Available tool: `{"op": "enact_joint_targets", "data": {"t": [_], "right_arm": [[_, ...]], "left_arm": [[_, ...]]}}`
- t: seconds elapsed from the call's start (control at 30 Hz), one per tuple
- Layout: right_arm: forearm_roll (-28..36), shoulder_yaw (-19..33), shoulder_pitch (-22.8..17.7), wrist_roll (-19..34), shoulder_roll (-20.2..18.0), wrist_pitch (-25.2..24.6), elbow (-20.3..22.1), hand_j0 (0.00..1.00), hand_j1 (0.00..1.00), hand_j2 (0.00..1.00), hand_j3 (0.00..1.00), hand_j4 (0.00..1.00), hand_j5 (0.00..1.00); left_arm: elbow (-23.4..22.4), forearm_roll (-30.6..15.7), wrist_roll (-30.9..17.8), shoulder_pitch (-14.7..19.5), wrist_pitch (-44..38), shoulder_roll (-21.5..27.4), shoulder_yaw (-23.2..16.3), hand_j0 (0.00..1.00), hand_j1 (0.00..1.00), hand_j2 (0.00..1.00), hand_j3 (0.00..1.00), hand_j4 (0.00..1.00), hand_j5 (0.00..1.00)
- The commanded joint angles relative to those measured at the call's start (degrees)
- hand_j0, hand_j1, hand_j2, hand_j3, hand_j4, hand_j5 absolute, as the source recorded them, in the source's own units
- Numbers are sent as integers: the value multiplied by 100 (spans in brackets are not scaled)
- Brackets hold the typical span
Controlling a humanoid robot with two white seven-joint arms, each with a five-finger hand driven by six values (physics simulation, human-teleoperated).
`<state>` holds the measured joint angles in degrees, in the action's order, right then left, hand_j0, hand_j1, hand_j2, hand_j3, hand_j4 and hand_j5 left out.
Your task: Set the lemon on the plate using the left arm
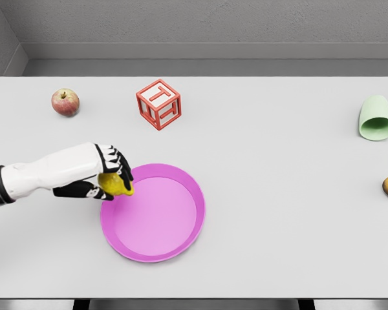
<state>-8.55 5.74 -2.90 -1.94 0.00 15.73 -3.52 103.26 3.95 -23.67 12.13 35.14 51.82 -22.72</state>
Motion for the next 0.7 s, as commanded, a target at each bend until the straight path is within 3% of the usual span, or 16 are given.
{"op": "enact_joint_targets", "data": {"t": [0.0,0.07,0.2,0.27,0.37,0.67], "right_arm": [[2,7,0,1,0,0,1,100,100,100,100,100,100],[2,6,0,1,0,0,1,100,100,100,100,100,100],[2,6,0,1,0,0,1,100,100,100,100,100,100],[2,6,0,1,0,0,1,100,100,100,100,100,100],[2,7,0,1,0,0,1,100,100,100,100,100,100],[2,7,-9,1,0,0,1,100,100,100,100,100,100]], "left_arm": [[2,-26,3,9,-14,-31,-57,47,47,47,47,47,47],[2,-26,3,9,-14,-31,-74,47,47,47,47,47,47],[2,-26,3,18,-14,-31,-83,60,60,60,60,60,60],[2,-26,21,18,-14,-31,-92,83,83,83,83,83,83],[2,-26,21,18,-14,-31,-92,100,100,100,100,100,100],[2,-44,21,18,-14,-49,-66,100,100,100,100,100,100]]}}
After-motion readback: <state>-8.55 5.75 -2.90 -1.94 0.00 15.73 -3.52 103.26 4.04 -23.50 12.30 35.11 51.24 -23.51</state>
